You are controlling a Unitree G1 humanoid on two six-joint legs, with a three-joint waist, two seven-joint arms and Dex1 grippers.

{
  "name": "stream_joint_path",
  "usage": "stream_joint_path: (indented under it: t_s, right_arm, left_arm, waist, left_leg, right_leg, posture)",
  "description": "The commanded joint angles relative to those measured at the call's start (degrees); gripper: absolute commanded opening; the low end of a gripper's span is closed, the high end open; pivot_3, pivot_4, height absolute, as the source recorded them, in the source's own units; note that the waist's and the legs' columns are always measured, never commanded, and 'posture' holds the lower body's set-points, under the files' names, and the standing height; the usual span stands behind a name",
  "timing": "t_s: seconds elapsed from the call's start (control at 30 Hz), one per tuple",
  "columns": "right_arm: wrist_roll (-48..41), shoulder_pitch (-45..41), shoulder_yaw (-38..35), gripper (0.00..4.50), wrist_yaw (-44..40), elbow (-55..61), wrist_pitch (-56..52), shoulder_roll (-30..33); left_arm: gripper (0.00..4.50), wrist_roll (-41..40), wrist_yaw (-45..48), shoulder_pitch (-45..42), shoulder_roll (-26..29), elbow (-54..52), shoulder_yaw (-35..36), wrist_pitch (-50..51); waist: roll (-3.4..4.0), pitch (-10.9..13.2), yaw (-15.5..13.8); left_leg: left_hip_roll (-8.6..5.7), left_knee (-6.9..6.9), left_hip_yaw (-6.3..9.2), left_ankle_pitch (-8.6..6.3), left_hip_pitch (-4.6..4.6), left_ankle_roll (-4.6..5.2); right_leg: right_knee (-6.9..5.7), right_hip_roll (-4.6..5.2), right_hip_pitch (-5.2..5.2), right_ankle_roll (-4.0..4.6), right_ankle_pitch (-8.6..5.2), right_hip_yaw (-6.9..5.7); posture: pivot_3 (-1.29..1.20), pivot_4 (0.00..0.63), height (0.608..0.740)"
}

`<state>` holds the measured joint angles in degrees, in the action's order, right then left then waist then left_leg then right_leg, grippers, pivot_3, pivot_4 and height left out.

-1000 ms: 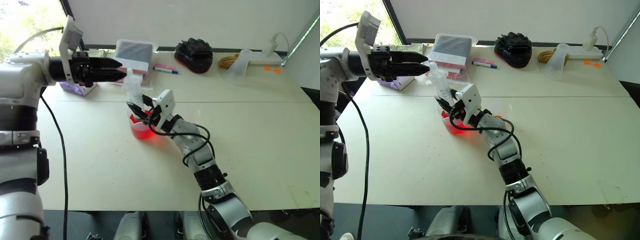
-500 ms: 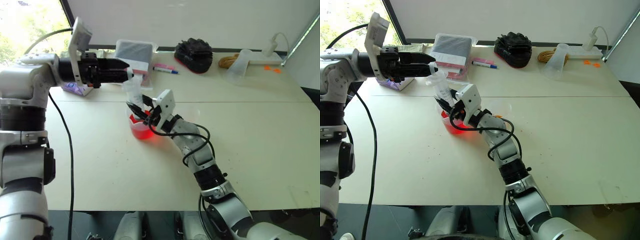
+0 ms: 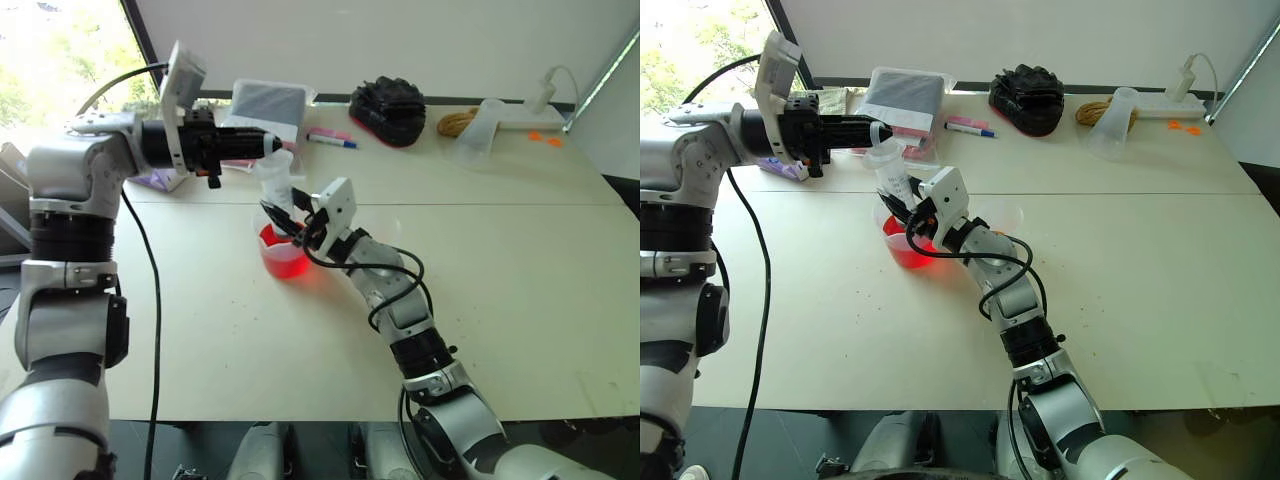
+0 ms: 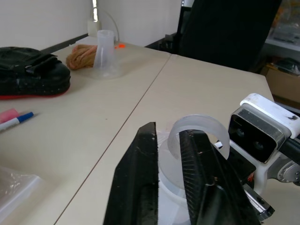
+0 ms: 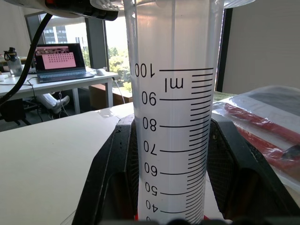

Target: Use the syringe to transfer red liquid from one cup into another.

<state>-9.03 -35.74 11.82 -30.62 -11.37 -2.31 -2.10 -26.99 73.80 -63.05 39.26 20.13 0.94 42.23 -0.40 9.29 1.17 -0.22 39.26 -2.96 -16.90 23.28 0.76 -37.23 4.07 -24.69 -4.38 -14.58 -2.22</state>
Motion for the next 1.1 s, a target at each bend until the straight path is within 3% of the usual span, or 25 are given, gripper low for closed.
stream_joint_path:
  t_s: [0.03, 1.1]
  right_arm:
    - [0.28, -0.98, 1.00, 1.38, -0.59, 1.40, 0.65, -0.69]
    - [0.15, 2.18, 1.70, 1.38, -1.21, -0.38, 0.28, -1.48]
  left_arm:
    - [0.03, -1.26, 0.26, -0.57, 0.14, -2.20, 0.58, 0.62]
    - [0.03, -1.44, -1.50, -8.34, -0.75, 3.20, 3.14, -1.95]
  waist:
    - [0.00, 0.00, 0.03]
    - [0.00, 0.00, -0.02]
  left_leg:
    - [0.00, 0.00, 0.00, 0.00, 0.00, 0.00]
    - [0.00, 0.00, 0.00, 0.01, 0.00, -0.02]
  right_leg:
    - [0.00, -0.01, -0.01, 0.00, 0.00, 0.00]
    - [0.00, -0.01, -0.01, 0.00, 0.00, 0.00]
  posture:
    - [0.00, 0.150, 0.740]
    - [0.00, 0.150, 0.740]
